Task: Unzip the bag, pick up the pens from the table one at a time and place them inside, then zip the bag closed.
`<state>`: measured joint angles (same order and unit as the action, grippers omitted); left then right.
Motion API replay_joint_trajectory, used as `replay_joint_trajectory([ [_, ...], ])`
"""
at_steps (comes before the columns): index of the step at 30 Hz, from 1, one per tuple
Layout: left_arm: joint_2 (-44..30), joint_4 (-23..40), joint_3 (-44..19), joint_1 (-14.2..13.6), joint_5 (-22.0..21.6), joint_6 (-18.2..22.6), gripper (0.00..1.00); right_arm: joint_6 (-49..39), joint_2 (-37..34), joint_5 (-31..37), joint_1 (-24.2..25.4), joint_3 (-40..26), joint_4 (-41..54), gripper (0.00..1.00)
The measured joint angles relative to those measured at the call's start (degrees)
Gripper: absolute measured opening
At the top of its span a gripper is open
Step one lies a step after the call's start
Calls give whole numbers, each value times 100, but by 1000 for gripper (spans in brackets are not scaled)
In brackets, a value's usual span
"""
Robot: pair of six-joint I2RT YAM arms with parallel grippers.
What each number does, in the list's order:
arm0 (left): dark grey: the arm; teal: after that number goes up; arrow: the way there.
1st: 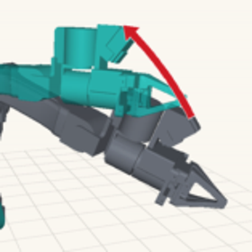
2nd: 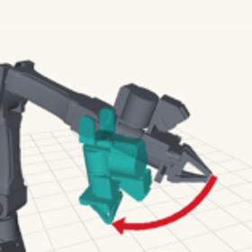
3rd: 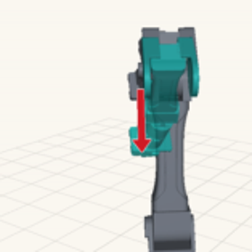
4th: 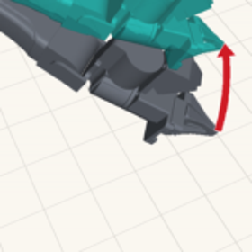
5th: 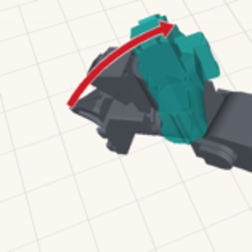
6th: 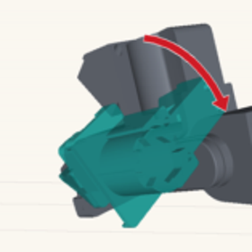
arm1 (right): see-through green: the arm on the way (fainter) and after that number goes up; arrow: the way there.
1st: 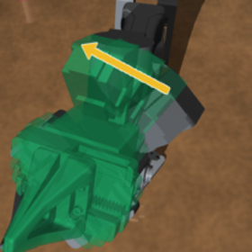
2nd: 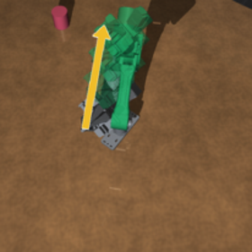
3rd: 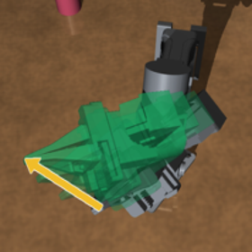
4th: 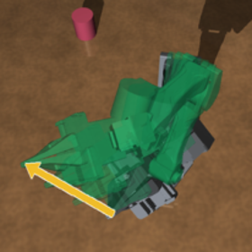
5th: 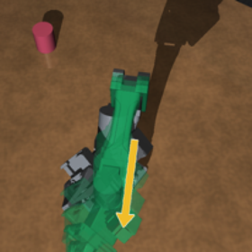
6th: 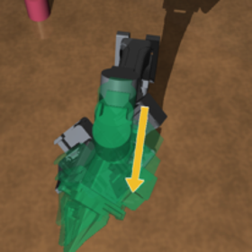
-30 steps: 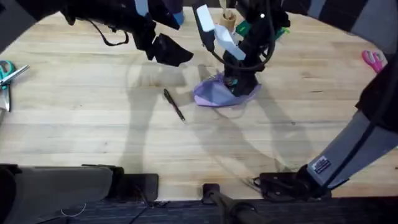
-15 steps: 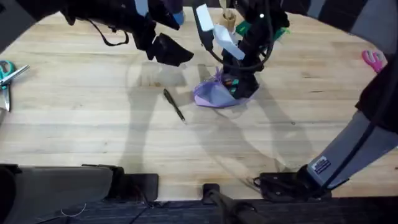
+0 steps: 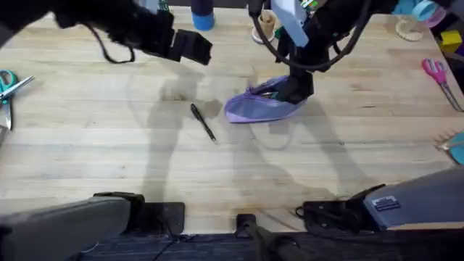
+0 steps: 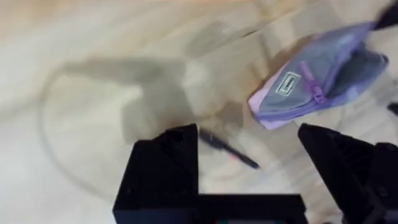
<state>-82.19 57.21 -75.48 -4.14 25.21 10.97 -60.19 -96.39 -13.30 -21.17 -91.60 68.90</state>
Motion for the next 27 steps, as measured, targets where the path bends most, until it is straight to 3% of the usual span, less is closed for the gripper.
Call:
replay_joint_trajectory([
  [4,373,568,0,0,-629,-1469,995,294,78,0,2,0,-174,996],
  [10,430,1106,0,0,-862,-2975,995,605,75,0,2,1,-263,996],
  [16,406,1340,0,0,-897,-3645,995,1248,75,0,2,1,-489,996],
  [27,406,1226,0,-11,-902,-4904,995,2119,75,0,2,-7,-494,994],
])
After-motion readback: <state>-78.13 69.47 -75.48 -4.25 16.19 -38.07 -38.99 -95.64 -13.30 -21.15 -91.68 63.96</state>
